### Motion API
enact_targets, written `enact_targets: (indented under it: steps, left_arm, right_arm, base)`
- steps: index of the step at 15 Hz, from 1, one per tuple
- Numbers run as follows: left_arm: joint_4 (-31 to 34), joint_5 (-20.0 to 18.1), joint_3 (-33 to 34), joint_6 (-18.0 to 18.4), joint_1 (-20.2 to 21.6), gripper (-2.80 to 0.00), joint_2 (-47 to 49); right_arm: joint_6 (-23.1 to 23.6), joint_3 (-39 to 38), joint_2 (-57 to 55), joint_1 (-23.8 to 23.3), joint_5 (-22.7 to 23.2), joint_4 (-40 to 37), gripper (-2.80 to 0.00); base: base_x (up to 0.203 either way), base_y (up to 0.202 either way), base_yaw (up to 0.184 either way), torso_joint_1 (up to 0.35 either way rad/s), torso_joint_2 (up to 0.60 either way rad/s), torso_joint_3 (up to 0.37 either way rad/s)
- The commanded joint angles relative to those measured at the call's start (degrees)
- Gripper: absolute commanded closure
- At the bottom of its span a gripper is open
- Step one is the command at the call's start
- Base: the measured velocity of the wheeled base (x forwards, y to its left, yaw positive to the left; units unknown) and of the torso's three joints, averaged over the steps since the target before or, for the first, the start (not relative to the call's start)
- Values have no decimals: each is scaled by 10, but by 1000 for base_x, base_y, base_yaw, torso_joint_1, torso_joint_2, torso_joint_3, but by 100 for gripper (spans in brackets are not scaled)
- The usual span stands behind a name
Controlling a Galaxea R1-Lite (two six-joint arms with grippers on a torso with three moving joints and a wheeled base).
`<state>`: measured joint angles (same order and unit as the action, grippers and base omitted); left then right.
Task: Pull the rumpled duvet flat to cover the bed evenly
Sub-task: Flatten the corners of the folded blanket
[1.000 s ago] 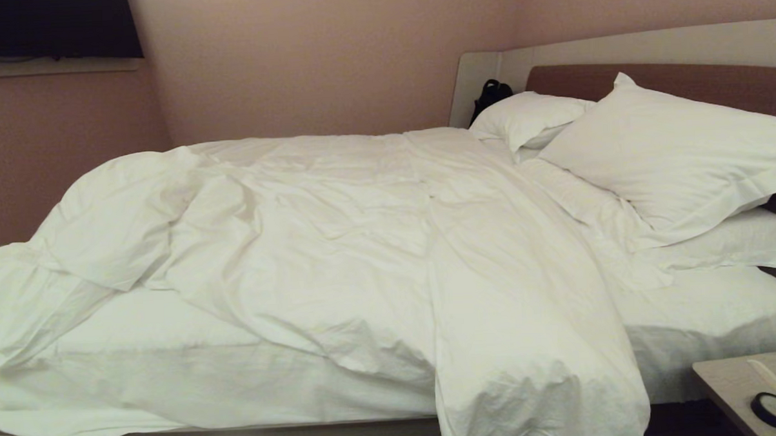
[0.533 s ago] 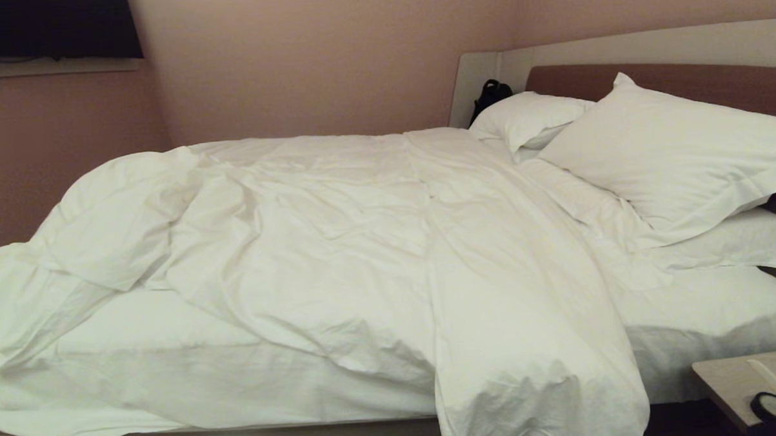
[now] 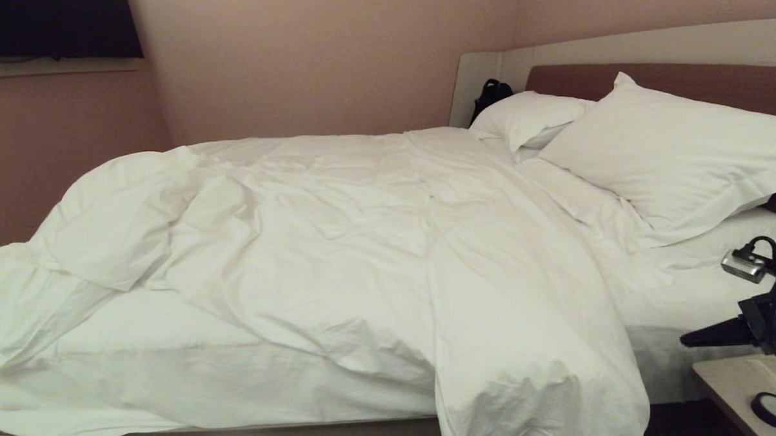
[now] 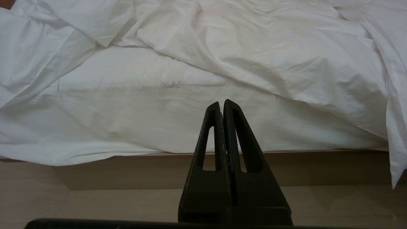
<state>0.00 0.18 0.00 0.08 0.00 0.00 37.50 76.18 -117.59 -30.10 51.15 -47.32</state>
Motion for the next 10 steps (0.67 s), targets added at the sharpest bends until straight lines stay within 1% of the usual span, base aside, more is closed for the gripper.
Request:
enact_targets:
  steps: [1, 2, 3, 6, 10]
  left_arm:
    - [0, 0, 0, -1, 0, 0, 0]
    - [0, 0, 0, 0, 0, 0, 0]
    - [0, 0, 0, -1, 0, 0, 0]
    - [0, 0, 0, 0, 0, 0, 0]
    - [0, 0, 0, 0, 0, 0, 0]
  right_arm:
    - [-27, 51, -70, 15, 48, -3, 0]
    - [-36, 66, -82, 27, 66, -3, -93]
    - [-42, 84, -95, 34, 70, -3, -280]
    - [-53, 139, -135, 41, 71, -9, -280]
    - [-66, 255, -203, 47, 73, -78, -280]
  base:
    - [0, 0, 0, 0, 0, 0]
    - [0, 0, 0, 0, 0, 0]
    - [0, 0, 0, 0, 0, 0]
    - [0, 0, 0, 0, 0, 0]
    - [0, 0, 0, 0, 0, 0]
